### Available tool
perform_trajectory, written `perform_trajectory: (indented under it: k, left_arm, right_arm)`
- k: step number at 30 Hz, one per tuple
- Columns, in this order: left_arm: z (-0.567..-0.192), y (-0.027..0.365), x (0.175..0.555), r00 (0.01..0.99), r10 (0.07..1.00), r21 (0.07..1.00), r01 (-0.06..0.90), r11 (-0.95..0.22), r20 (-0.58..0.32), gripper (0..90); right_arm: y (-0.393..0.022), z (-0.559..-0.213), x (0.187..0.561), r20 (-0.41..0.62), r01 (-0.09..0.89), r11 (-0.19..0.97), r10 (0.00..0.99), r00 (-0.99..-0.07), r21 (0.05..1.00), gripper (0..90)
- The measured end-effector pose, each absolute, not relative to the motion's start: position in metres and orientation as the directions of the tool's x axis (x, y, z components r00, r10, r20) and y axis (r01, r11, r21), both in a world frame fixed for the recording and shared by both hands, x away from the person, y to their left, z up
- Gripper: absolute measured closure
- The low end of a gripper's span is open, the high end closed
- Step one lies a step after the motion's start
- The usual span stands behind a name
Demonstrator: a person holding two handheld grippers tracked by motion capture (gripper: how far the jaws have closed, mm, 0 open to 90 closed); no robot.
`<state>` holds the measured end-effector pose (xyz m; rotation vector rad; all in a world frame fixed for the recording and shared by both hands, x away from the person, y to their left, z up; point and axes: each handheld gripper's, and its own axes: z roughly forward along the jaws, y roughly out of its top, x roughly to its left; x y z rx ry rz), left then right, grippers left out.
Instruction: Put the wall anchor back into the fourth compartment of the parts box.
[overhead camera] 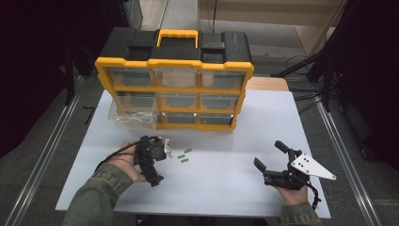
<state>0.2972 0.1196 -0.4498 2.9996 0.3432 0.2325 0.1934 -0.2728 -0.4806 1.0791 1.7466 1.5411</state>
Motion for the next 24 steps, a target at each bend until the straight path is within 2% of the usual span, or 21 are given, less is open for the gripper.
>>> perform_trajectory:
  k: [18, 20, 23, 24]
  left_arm:
    - [-0.455, 0.067, 0.313, 0.975, 0.161, 0.093, 0.148, -0.985, 0.151, 0.0]
    - [-0.455, 0.065, 0.317, 0.978, 0.149, 0.087, 0.138, -0.987, 0.148, 5.2]
    - [-0.457, 0.063, 0.323, 0.980, 0.149, 0.077, 0.140, -0.987, 0.131, 7.9]
    - [-0.457, 0.063, 0.323, 0.980, 0.149, 0.077, 0.140, -0.987, 0.131, 12.1]
  right_arm:
    - [-0.275, -0.480, 0.193, 0.107, 0.197, -0.002, 0.845, -0.525, 0.980, 3.8]
    - [-0.276, -0.480, 0.192, 0.107, 0.195, -0.003, 0.845, -0.525, 0.981, 3.8]
    - [-0.276, -0.480, 0.192, 0.110, 0.197, -0.006, 0.845, -0.524, 0.980, 3.8]
    - [-0.276, -0.480, 0.192, 0.110, 0.197, -0.006, 0.845, -0.524, 0.980, 3.8]
